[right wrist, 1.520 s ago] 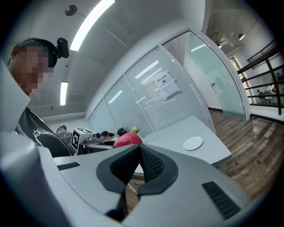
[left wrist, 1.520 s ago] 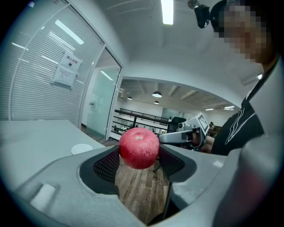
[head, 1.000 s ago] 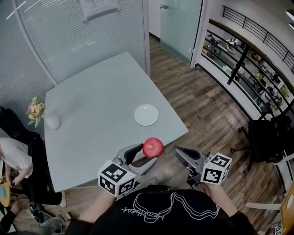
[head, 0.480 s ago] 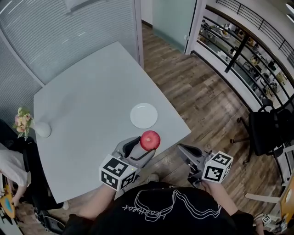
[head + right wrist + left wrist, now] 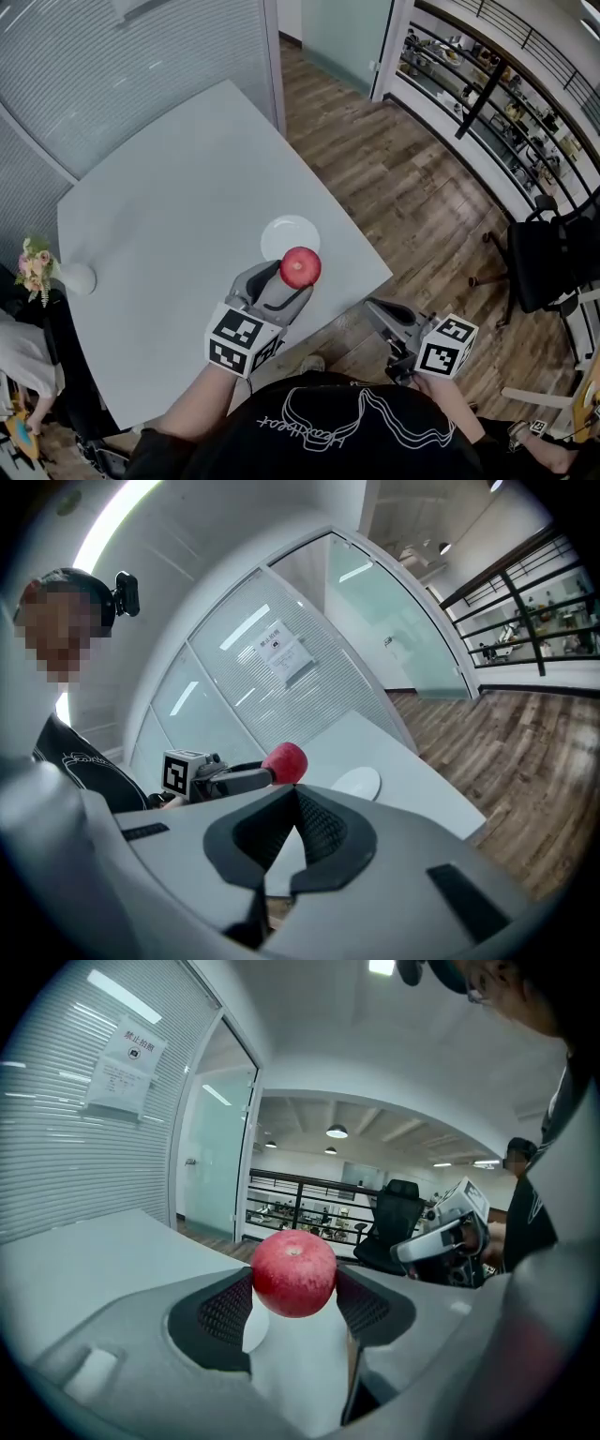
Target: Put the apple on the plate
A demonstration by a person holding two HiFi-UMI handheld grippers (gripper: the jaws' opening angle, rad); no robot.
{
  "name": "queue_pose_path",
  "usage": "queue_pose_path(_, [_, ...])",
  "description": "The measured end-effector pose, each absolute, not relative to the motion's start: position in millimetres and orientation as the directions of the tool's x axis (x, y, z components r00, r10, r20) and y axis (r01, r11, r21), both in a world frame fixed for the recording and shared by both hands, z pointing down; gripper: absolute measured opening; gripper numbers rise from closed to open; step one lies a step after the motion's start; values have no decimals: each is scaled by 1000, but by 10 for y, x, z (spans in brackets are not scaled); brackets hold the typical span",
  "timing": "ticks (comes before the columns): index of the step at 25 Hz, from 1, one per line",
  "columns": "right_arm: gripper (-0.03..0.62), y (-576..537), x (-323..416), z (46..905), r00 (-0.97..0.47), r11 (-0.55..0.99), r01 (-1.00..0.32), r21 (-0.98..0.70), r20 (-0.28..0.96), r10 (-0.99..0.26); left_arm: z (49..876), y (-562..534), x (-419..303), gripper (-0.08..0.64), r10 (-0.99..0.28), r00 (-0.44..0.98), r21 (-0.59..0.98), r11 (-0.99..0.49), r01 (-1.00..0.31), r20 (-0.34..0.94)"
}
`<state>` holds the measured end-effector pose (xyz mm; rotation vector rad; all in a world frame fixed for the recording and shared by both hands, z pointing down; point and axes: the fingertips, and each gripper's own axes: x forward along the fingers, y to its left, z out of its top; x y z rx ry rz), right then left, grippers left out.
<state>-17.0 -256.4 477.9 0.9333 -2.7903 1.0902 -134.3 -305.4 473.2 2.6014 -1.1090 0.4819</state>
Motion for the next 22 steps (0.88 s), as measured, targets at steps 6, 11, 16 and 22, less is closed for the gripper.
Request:
queue_pose_path(6, [9,-2630,-72,4874,-800,539,-555,-634,228,-555,4926,-3357,-1435,287,-666,607,67,-648,-759,435])
queue_pose_path(11, [9,-2620,-2,4930,-786,517,-570,-639,241,-570,5097,-3535,-1481,287,-681,577,43,-629,-776,451])
queue_pose_path(16, [9,-2589,43,5027,-770,489,-588,-644,261,-583,5326,-3690,-1537,287,-693,552,40,-606,-794,464])
queue_pose_path(22, [9,-2554,159,5101,-748,452,-610,-650,285,-600,5617,-3875,-1564,286,-703,517,31,-578,-815,488])
